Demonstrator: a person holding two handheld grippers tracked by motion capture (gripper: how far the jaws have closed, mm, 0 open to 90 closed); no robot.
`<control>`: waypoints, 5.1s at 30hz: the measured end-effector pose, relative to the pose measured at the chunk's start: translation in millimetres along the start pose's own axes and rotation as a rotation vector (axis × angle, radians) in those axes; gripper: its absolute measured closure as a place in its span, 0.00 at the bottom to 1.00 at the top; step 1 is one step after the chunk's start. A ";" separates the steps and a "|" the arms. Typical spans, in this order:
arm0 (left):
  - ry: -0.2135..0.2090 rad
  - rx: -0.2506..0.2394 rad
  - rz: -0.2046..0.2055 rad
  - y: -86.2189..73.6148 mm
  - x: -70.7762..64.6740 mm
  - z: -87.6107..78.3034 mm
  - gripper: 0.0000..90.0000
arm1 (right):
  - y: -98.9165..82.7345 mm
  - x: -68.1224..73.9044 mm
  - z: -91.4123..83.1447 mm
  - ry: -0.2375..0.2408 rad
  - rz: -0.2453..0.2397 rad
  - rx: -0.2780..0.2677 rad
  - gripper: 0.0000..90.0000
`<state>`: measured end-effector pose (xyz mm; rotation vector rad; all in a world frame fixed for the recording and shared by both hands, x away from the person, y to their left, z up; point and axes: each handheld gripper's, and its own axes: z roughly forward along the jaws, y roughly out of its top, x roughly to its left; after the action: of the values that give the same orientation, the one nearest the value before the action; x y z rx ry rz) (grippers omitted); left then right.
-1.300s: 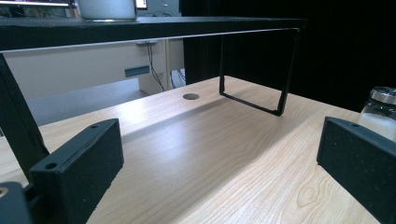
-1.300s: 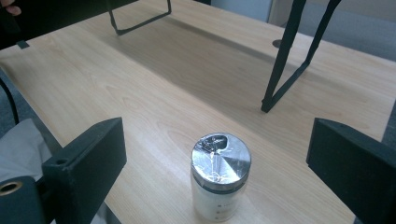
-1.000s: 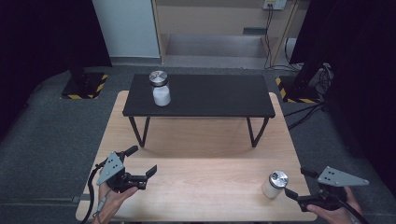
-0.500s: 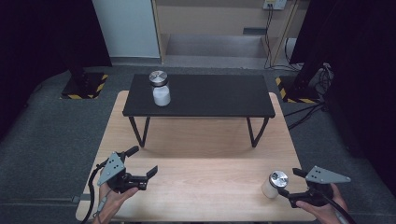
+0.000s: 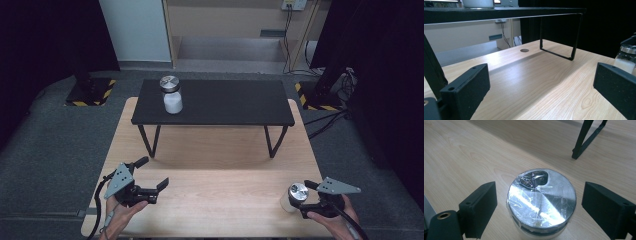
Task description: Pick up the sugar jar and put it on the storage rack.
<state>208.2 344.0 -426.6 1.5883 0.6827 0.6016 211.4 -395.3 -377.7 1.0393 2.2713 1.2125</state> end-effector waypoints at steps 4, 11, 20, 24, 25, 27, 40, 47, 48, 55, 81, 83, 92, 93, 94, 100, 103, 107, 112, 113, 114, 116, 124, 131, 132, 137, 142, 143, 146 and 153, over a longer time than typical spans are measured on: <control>0.000 0.001 0.001 0.0 0.0 0.0 0.00 | -0.5 -0.1 4.7 0.000 -0.009 0.010 0.18; -0.001 0.002 0.000 0.0 0.2 0.0 0.00 | -3.2 -1.7 9.8 0.006 -0.019 0.021 0.28; -0.002 0.005 0.000 0.0 0.5 0.2 0.00 | -4.9 -2.0 9.6 0.002 -0.014 0.016 0.35; -0.002 0.005 -0.003 -0.1 0.7 0.3 0.00 | -5.5 -0.2 9.0 -0.005 -0.013 0.000 0.37; -0.002 0.006 -0.002 -0.1 0.8 0.3 0.00 | -4.4 -0.2 8.6 -0.005 -0.016 0.000 0.37; -0.002 0.004 -0.002 -0.2 0.7 0.2 0.00 | -1.9 1.5 8.8 -0.010 -0.027 0.006 0.38; -0.005 0.009 -0.002 0.2 1.3 0.6 0.00 | 8.8 2.5 5.8 -0.016 -0.046 0.035 0.39; -0.011 0.011 -0.001 0.3 1.6 0.9 0.00 | 25.1 1.9 -5.5 -0.006 -0.070 0.019 0.39; -0.011 0.010 -0.001 0.3 1.7 0.8 0.00 | 28.5 1.3 -7.6 -0.003 -0.073 0.016 0.39; -0.011 0.011 -0.002 0.4 1.7 0.8 0.00 | 59.6 -2.7 -22.4 0.034 -0.118 -0.001 0.39; -0.009 0.008 -0.016 -1.2 1.3 0.9 0.00 | 181.7 15.9 -13.9 0.278 -0.305 -0.029 0.39; -0.009 0.008 -0.017 -1.3 1.5 0.8 0.00 | 188.7 17.9 -9.6 0.280 -0.318 -0.024 0.39; -0.007 0.007 -0.019 -1.6 2.4 -0.2 0.00 | 223.3 23.4 2.9 0.240 -0.309 -0.008 0.39; -0.007 0.007 -0.019 -1.6 2.4 -0.2 0.00 | 227.4 25.0 3.7 0.227 -0.310 -0.007 0.39; -0.007 0.007 -0.019 -1.7 2.5 -0.3 0.00 | 231.4 26.6 4.5 0.214 -0.311 -0.006 0.39; -0.007 0.008 -0.018 -1.5 2.6 -1.0 0.00 | 252.5 23.5 10.7 0.184 -0.274 -0.008 0.39; -0.008 0.005 -0.025 -1.9 2.9 -0.6 0.00 | 263.2 23.9 12.5 0.153 -0.268 -0.009 0.39; -0.011 0.006 -0.024 -1.7 3.0 -0.1 0.00 | 275.2 17.6 14.6 0.127 -0.229 -0.022 0.39; -0.012 0.009 -0.025 -1.6 3.9 0.0 0.00 | 291.2 12.8 18.5 0.084 -0.207 -0.022 0.39; -0.012 0.009 -0.025 -1.7 4.2 0.0 0.00 | 294.0 11.8 19.5 0.075 -0.204 -0.023 0.39; -0.012 0.010 -0.025 -1.6 4.3 0.0 0.00 | 296.5 10.5 20.7 0.068 -0.199 -0.027 0.39; -0.013 0.010 -0.025 -1.6 4.5 0.0 0.00 | 301.7 7.4 23.3 0.053 -0.187 -0.030 0.39; -0.016 0.012 -0.026 -1.8 5.4 0.0 0.00 | 317.4 -7.8 35.4 0.003 -0.130 -0.045 0.39; -0.018 0.018 -0.024 -1.8 5.9 1.0 0.00 | 325.9 -20.7 47.9 -0.058 -0.093 -0.051 0.39; -0.020 0.019 -0.024 -1.7 6.1 1.4 0.00 | 326.5 -23.1 49.8 -0.060 -0.085 -0.051 0.39; -0.021 0.022 -0.021 -1.4 5.8 1.3 0.00 | 326.5 -30.2 61.4 -0.086 -0.062 -0.048 0.39; -0.020 0.024 -0.024 -1.8 6.6 0.8 0.00 | 324.8 -36.7 69.8 -0.092 -0.041 -0.044 0.39; -0.021 0.024 -0.024 -1.8 6.7 0.8 0.00 | 325.1 -37.3 71.1 -0.097 -0.040 -0.040 0.39; -0.022 0.025 -0.023 -1.7 6.6 1.0 0.00 | 325.4 -39.0 74.3 -0.104 -0.040 -0.027 0.39; -0.024 0.028 -0.018 -1.3 6.5 0.8 0.00 | 320.8 -41.4 81.3 -0.103 -0.044 -0.021 0.39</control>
<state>213.1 348.2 -428.0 1.6114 0.6894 0.5604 428.3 -265.5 -160.1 1.0151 2.1873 1.1366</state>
